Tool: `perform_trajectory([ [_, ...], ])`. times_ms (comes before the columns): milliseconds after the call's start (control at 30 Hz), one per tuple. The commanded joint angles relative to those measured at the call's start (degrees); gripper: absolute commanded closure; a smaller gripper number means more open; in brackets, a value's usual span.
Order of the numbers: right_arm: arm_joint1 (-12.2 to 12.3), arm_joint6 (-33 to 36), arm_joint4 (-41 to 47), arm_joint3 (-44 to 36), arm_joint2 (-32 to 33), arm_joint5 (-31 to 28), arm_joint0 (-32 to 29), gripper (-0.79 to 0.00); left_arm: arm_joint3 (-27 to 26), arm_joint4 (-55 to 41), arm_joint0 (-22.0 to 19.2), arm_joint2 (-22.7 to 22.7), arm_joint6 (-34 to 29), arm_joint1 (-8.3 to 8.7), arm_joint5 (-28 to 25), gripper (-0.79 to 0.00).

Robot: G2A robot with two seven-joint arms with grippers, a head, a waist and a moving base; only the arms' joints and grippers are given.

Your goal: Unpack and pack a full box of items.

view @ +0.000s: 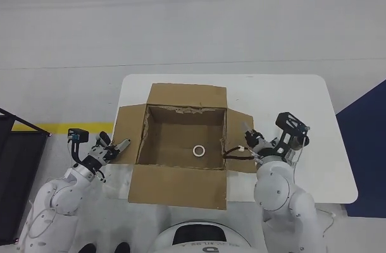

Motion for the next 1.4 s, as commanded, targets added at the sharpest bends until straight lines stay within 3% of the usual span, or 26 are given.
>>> perform_trajectory([
  [0,0.0,0.1,-1.68,0.0,-0.58,-0.01,0.06,-0.785,0.0,0.0,0.0,0.0,0.0,0.0,0.0,-0.785],
  [233,-0.07,-2.16,-1.26,1.6,1.1,1.84,-0.25,-0.785,0.0,0.0,0.0,0.0,0.0,0.0,0.0,-0.785],
  [367,-0.28,-4.79,5.26,3.26,9.97,7.19,-1.47,-0.785,0.0,0.0,0.0,0.0,0.0,0.0,0.0,-0.785],
  [500,-0.19,-4.68,10.12,6.65,17.18,8.06,-1.48,-0.785,0.0,0.0,0.0,0.0,0.0,0.0,0.0,-0.785],
  [767,-0.14,-8.01,20.78,16.67,29.23,11.37,5.67,-0.785,0.0,0.0,0.0,0.0,0.0,0.0,0.0,-0.785],
  [900,0.51,-6.02,18.57,23.61,30.22,11.9,10.0,-0.65,0.0,0.0,0.0,0.0,0.0,0.0,0.0,-0.785],
  [1033,1.13,-3.13,14.67,27.66,29.85,13.18,13.32,-0.579,0.0,0.0,0.0,0.0,0.0,0.0,0.0,-0.785],
  [1167,1.51,-1.72,12.21,29.38,29.99,14.57,14.92,-0.409,0.0,0.0,0.0,0.0,0.0,0.0,0.0,-0.785],
  [1367,1.87,-0.36,11.61,29.78,31.13,14.87,15.09,-0.382,0.0,0.0,0.0,0.0,0.0,0.0,0.0,-0.785],
])
